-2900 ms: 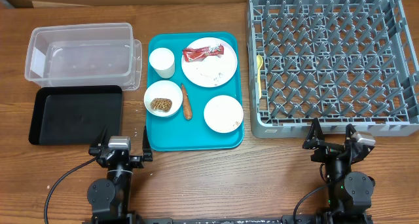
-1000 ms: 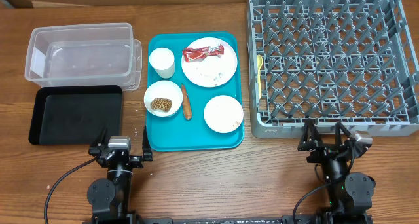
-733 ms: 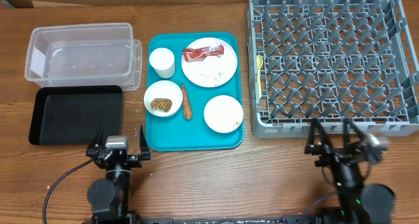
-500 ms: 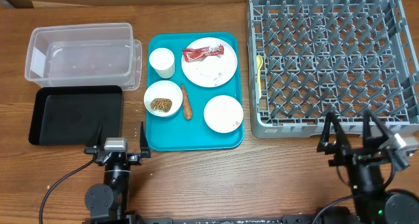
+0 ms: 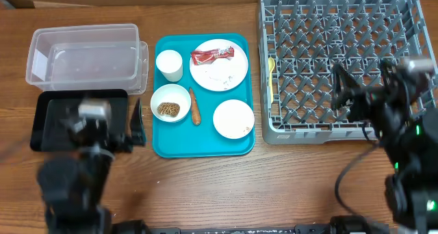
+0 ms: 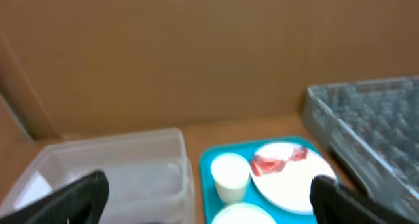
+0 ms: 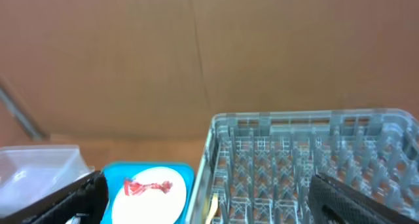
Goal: Sort waste into correct bins and load items into the dishwasher
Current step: 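Move the left gripper over the bowl with brown food and grasp its rim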
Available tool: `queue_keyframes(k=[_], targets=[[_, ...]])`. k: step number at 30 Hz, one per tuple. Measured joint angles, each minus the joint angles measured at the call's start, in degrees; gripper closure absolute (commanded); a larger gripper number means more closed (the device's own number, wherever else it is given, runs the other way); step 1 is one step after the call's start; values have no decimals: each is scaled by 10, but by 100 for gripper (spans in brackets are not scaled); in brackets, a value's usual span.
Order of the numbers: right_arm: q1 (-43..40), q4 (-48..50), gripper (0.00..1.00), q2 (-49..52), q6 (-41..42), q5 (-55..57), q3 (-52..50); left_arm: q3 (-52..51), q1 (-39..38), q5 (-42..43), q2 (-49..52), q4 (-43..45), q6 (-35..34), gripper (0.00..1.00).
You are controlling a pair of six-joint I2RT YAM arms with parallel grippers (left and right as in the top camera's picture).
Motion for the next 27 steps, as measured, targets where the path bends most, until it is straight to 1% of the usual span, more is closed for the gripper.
queue_keyframes(k=[3, 4, 6, 7, 9, 12, 15, 18, 25, 26, 27], targets=[[0, -68, 0, 63, -6, -6, 57, 131, -2, 26, 124, -97, 0, 0], [0, -93, 0, 81, -7, -6, 74, 179, -6, 34, 169, -134, 0, 0], [0, -130, 0, 112, -9, -9, 102, 247, -19, 44, 235, -181, 0, 0], [0, -146, 0, 125, -10, -10, 113, 292, -33, 48, 276, -221, 0, 0], [0, -161, 0, 147, -11, -11, 126, 361, -59, 48, 342, -272, 0, 0], [0, -169, 0, 168, -11, -15, 128, 440, -109, 43, 431, -325, 0, 0], [0, -171, 0, 181, -11, -29, 129, 471, -149, 43, 490, -330, 0, 0], [0, -173, 0, 194, -10, -48, 129, 476, -180, 45, 536, -331, -2, 0], [0, -206, 0, 219, -10, -66, 129, 476, -214, 96, 632, -343, -18, 0], [0, -209, 0, 223, -10, -66, 129, 476, -216, 100, 643, -348, -19, 5], [0, -214, 0, 226, -10, -67, 129, 476, -217, 103, 653, -353, -22, 8]])
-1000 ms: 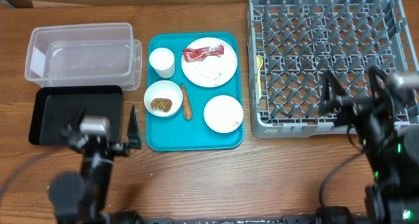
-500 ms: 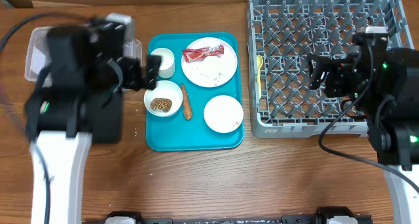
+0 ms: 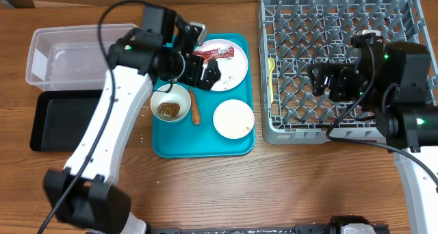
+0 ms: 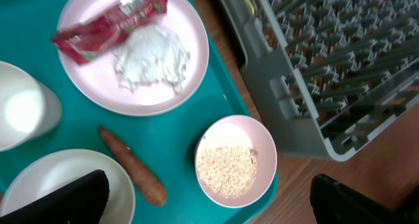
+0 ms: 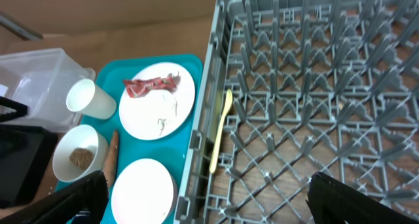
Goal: Sort waste into correct bins and load items into the dishwasher
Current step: 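Move the left gripper over the bowl with brown food and grasp its rim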
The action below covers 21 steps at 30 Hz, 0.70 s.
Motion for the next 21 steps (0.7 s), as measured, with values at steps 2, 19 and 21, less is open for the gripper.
queue_keyframes(k=[2, 19, 21], targets=[[0, -5, 0, 3, 0, -1, 0, 0, -2, 0, 17, -11, -9, 15], [0, -33, 1, 3, 0, -4, 0, -1, -64, -226, 73, -61, -207, 65], [0, -35, 1, 3, 0, -4, 0, -2, -65, -245, 98, -61, -224, 64]])
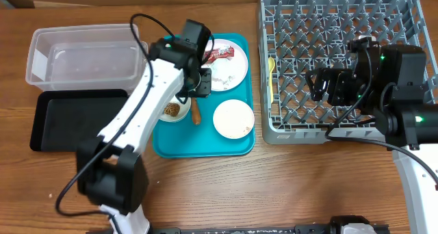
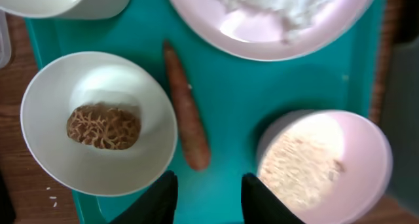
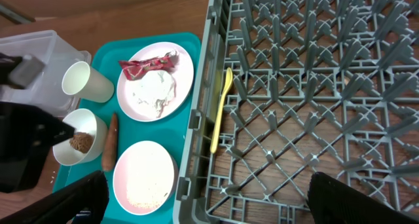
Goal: Sort waste into correct bins and load items into the dishwasher
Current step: 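Move the left gripper over the bowl with brown food and grasp its rim, then carry the bowl left and tip the brown food onto the black tray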
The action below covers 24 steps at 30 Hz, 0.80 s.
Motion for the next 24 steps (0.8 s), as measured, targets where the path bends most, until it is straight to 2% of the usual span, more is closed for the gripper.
queue_keyframes(k=[7, 18, 24], targets=[[0, -2, 1, 0, 0, 0, 0, -9, 3, -33, 77, 14, -31, 60], [0, -4, 1, 0, 0, 0, 0, -12, 3, -43, 94, 23, -39, 68], [0, -5, 1, 0, 0, 1, 0, -13, 3, -44, 104, 25, -39, 68]])
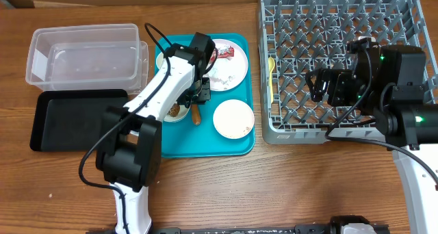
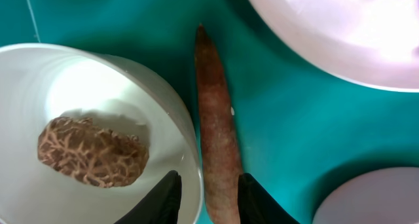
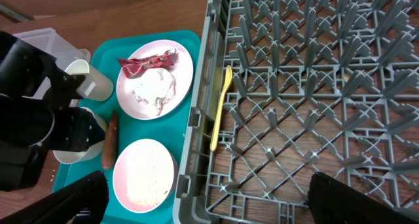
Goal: Sort waste into correct bins and load items into the dishwasher
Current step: 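Carry the bowl left and tip the brown food onto the black tray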
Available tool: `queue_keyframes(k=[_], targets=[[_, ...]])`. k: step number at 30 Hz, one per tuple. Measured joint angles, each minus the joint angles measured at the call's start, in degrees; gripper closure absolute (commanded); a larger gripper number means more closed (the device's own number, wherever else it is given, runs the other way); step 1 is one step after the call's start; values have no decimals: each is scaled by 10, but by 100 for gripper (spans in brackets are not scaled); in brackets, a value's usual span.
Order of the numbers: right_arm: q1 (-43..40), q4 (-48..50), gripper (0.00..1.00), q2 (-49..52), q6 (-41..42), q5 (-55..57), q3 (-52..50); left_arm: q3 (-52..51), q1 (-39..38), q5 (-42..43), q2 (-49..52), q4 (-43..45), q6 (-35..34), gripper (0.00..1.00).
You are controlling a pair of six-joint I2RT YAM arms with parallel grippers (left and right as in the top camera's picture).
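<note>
An orange-brown carrot (image 2: 216,135) lies on the teal tray (image 1: 164,144) beside a white bowl (image 2: 39,73) holding a brown wrinkled lump (image 2: 91,152). My left gripper (image 2: 208,201) is open and low over the carrot's lower end, one finger above the bowl's rim, the other on the carrot's far side. A pink plate (image 3: 157,86) carries a red wrapper (image 3: 147,62) and a white crumpled tissue. A pink bowl (image 3: 144,175) holds crumbs. My right gripper (image 3: 213,201) hangs open above the grey dish rack (image 1: 342,56), where a yellow spoon (image 3: 219,109) lies.
A clear plastic bin (image 1: 85,56) stands at the back left, with a black tray (image 1: 68,118) in front of it. A white cup (image 3: 91,83) stands on the teal tray's back left corner. Bare wood table runs along the front.
My left gripper has come down closer to the carrot, which now lies between its open fingers. The right arm has not moved.
Both arms were near the table's front, their cameras facing the back wall. Then the left gripper was wide open high over the teal tray and the right over the rack. Then the left was narrower above the carrot, and now sits low astride it.
</note>
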Motion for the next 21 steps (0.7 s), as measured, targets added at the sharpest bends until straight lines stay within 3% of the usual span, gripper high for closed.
queue_keyframes(k=[6, 10, 16, 21], targets=[[0, -5, 1, 0, 0, 7, 0, -2, 0, -2, 16, -3, 0, 78], [0, -5, 1, 0, 0, 9, 0, -2, 0, -3, 16, -7, -2, 96], [0, -5, 1, 0, 0, 17, 0, -1, 2, -7, 16, -23, 0, 96], [0, -5, 1, 0, 0, 21, 0, 47, 3, -5, 17, -101, 1, 96]])
